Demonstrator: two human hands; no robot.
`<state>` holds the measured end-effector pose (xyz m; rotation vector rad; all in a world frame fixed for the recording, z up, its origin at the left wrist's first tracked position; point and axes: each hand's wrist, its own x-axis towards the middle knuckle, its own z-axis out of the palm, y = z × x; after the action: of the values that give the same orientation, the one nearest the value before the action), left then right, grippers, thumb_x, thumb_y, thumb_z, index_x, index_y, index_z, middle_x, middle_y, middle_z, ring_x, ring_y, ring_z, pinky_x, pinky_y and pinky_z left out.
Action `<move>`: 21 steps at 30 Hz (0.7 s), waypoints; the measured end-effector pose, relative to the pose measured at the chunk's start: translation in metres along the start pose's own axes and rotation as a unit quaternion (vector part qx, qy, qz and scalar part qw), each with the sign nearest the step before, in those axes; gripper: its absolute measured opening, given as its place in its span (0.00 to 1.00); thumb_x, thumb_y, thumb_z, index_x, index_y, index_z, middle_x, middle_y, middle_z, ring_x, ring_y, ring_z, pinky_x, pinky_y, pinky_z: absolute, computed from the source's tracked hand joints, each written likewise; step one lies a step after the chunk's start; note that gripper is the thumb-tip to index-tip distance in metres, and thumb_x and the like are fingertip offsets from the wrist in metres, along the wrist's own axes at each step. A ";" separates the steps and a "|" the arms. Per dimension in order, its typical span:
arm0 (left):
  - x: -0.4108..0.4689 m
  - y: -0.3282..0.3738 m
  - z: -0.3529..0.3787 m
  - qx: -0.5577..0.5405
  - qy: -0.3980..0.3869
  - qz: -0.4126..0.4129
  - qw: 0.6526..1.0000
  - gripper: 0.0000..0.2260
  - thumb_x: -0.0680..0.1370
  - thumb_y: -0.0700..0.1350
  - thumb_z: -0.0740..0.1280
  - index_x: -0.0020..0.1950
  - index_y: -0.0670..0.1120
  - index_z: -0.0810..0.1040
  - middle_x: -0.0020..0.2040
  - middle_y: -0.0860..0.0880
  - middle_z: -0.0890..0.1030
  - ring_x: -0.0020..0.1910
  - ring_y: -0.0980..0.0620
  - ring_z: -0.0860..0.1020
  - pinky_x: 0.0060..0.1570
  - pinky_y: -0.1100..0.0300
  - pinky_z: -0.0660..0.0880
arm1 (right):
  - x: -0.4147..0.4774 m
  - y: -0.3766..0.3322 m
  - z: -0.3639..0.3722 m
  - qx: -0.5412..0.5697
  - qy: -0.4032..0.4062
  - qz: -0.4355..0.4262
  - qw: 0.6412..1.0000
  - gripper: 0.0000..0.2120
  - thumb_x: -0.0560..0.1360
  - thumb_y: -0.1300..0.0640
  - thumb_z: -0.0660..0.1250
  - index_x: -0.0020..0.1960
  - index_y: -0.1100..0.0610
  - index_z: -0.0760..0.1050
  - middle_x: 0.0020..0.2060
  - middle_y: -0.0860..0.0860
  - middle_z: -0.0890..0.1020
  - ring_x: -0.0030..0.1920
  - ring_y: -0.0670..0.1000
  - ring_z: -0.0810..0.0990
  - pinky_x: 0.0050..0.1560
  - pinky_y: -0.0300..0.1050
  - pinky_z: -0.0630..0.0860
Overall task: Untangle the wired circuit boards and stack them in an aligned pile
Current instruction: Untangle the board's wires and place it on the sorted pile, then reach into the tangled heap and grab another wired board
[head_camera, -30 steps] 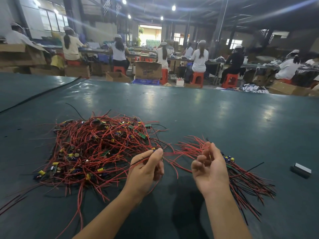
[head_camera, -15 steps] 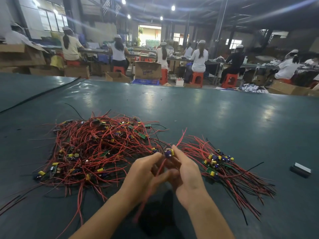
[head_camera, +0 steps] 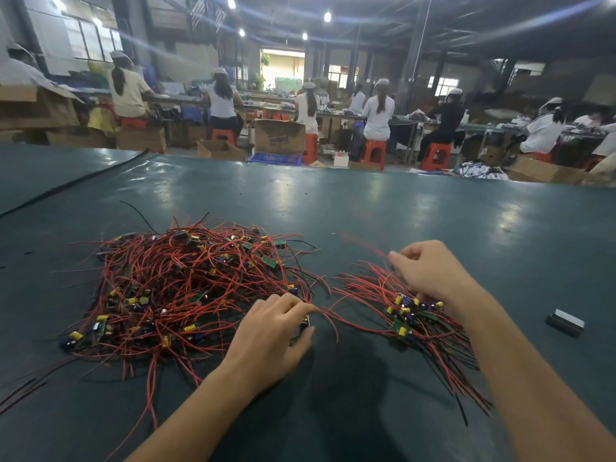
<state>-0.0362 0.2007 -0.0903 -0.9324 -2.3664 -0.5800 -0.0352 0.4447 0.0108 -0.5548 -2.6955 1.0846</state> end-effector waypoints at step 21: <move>-0.004 -0.030 0.007 0.164 -0.094 -0.275 0.943 0.28 0.77 0.60 0.59 0.76 0.52 0.63 0.79 0.40 0.55 0.77 0.43 0.56 0.71 0.47 0.57 | -0.038 -0.020 0.103 -0.125 0.094 -0.231 0.960 0.15 0.80 0.49 0.61 0.62 0.51 0.78 0.54 0.49 0.80 0.56 0.52 0.76 0.57 0.47 0.70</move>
<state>-0.0577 0.1827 -0.1038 -0.1751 -2.7930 -0.2825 -0.0365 0.3515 -0.0500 -0.0421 -2.6131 0.5442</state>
